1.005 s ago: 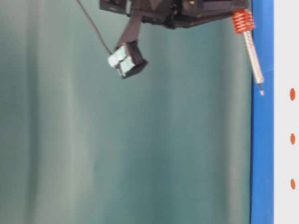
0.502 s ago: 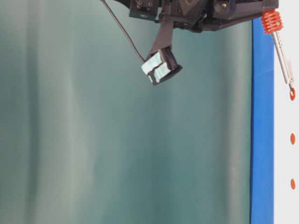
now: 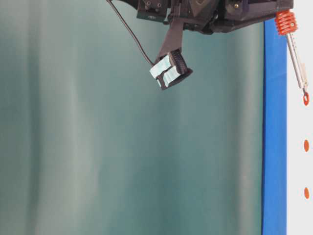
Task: Touch the tip of the soldering iron to the mark.
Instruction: 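Lower the iron tip onto the rightmost red dot and hold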
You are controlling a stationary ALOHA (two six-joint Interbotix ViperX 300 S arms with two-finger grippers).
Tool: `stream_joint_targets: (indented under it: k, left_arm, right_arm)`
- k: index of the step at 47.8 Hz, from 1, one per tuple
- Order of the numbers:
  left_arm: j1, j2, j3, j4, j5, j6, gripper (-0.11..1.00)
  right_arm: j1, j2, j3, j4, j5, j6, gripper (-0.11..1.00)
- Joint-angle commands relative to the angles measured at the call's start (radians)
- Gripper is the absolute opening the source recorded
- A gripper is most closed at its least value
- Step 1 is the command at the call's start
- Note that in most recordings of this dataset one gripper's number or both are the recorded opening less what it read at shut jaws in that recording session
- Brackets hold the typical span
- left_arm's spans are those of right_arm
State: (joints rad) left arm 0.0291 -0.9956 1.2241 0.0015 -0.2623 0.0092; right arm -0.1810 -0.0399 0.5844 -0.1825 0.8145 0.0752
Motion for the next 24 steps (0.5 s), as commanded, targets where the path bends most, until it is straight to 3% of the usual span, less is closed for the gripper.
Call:
stream_joint_targets:
  k: [1,24]
  left_arm:
    - [0.003,0.005,-0.011,0.000,-0.011,-0.002,0.00]
    - [0.003,0.005,-0.009,0.000,-0.011,-0.006,0.00]
  right_arm:
    - [0.000,-0.012,-0.009,0.002,-0.005,-0.002,0.07]
    - [0.000,-0.011,-0.009,0.002,-0.005,0.005,0.07]
